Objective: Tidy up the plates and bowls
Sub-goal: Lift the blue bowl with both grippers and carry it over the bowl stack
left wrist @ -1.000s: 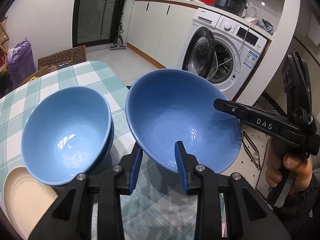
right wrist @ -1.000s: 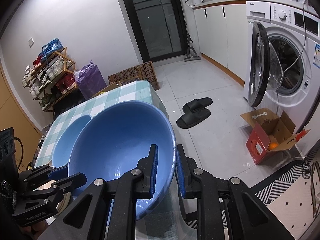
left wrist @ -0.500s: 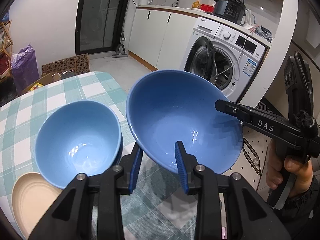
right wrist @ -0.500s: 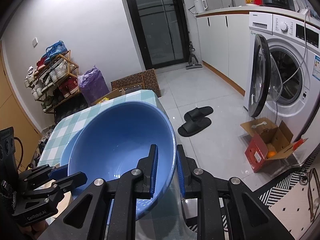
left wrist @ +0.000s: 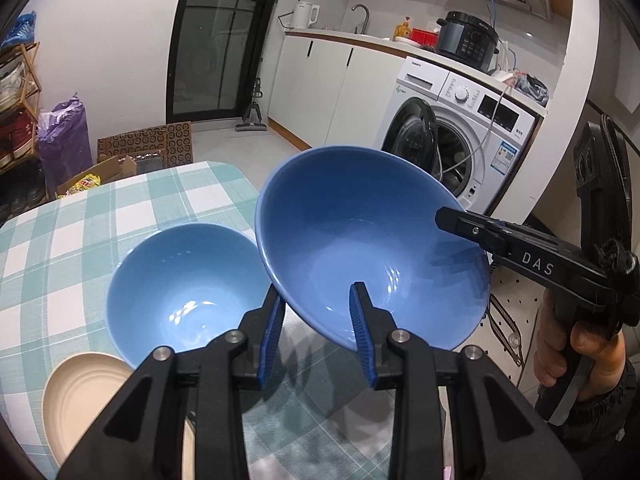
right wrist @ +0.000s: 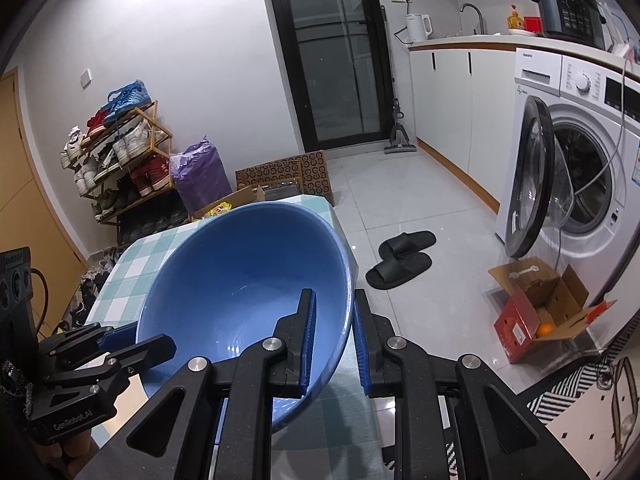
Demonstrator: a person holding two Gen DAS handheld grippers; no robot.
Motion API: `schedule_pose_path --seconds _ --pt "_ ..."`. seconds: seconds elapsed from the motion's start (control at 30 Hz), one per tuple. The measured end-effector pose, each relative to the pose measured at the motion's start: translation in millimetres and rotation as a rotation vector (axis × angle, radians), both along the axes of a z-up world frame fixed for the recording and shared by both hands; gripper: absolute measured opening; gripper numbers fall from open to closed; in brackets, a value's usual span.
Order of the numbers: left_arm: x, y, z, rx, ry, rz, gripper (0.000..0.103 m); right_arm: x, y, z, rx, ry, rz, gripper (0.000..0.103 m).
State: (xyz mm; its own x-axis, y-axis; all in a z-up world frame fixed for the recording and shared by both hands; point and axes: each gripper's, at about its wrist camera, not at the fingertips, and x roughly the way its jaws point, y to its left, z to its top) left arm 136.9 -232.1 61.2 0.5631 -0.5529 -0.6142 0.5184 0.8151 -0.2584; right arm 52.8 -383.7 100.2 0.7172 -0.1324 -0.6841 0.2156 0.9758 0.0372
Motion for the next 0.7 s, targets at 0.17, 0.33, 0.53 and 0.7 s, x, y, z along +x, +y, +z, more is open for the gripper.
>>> schedule_pose_path --seconds 0.17,0.33,0.53,0.7 --pt "1 12 4 -0.009 -0.01 0.019 0.032 5 13 5 -0.006 -0.01 0.02 0.018" --pt "3 25 8 -0.016 -0.019 0.042 0.032 14 27 10 -0.012 -0.019 0.046 0.018" --pt "5 42 11 -0.022 -0.027 0.078 0.032 27 41 10 -0.012 -0.017 0.081 0.018" --pt "8 55 10 -0.018 -0.028 0.108 0.032 39 53 7 -0.006 -0.015 0.108 0.018"
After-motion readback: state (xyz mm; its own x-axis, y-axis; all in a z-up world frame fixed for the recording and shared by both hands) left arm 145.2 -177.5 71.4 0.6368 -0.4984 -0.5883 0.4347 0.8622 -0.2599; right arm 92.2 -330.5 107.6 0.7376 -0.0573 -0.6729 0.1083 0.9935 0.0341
